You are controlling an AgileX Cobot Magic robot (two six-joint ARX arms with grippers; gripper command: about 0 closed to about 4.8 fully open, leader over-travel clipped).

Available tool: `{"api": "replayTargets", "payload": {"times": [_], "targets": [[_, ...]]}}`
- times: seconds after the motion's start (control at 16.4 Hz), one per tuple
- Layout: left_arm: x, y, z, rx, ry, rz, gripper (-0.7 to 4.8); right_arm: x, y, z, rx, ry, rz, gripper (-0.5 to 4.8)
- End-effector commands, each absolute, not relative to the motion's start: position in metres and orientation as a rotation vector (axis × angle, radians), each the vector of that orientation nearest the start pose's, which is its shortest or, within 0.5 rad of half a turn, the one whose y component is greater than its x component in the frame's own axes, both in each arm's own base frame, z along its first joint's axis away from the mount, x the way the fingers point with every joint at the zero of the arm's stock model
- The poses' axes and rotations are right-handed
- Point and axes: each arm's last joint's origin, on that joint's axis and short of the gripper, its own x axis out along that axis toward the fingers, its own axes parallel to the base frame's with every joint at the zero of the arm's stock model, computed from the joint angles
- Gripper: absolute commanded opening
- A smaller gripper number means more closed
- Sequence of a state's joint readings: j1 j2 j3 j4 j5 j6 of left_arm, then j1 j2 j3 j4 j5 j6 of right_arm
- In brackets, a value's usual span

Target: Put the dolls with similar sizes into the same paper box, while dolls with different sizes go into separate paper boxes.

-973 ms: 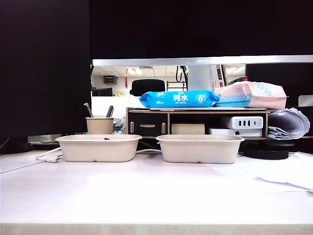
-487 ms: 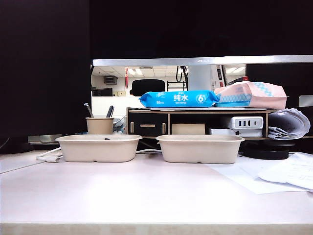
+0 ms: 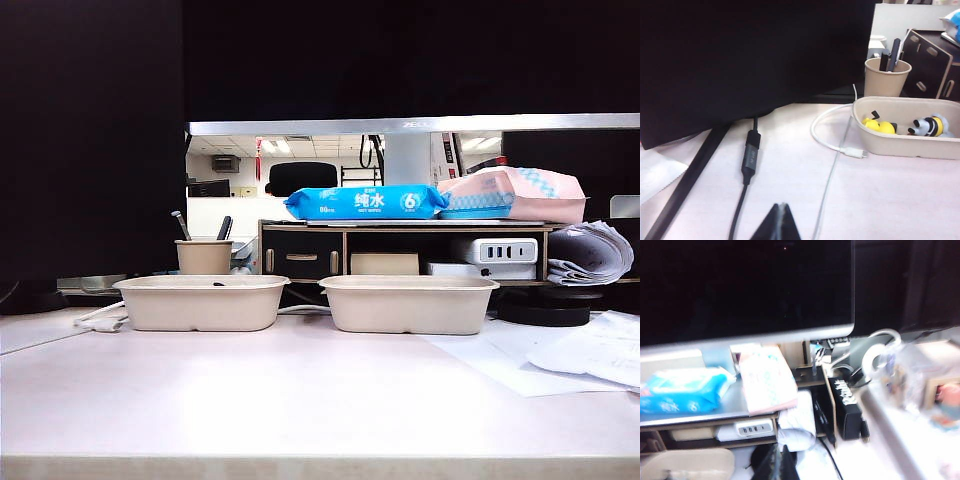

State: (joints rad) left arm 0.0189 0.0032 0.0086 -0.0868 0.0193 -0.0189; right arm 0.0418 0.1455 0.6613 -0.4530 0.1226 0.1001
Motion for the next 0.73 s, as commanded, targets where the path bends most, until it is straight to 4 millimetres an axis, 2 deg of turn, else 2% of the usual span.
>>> {"api": "replayTargets", "payload": {"times": [0.06, 0.24, 0.36, 0.61, 0.73], "targets": [[0.097, 0.001, 0.159, -0.02, 0.067, -0.002, -0.05, 0.073, -0.003, 0.271, 0.126, -0.102, -0.035, -0.05], [0.097, 0.001, 0.159, -0.02, 0.067, -0.002, -0.05, 0.083, -0.006, 0.224, 0.128, -0.128, -0.06, -0.05], [0.097, 0.001, 0.159, -0.02, 0.067, -0.002, -0.05, 0.088, -0.006, 0.203, 0.15, -0.099, -0.053, -0.05], [0.097, 0.001, 0.159, -0.02, 0.068, -0.002, -0.05, 0.096, -0.006, 0.173, 0.195, -0.057, -0.051, -0.05], [0.097, 0.001, 0.159, -0.02, 0.068, -0.002, -0.05, 0.097, -0.006, 0.167, 0.201, -0.024, -0.041, -0.05]]}}
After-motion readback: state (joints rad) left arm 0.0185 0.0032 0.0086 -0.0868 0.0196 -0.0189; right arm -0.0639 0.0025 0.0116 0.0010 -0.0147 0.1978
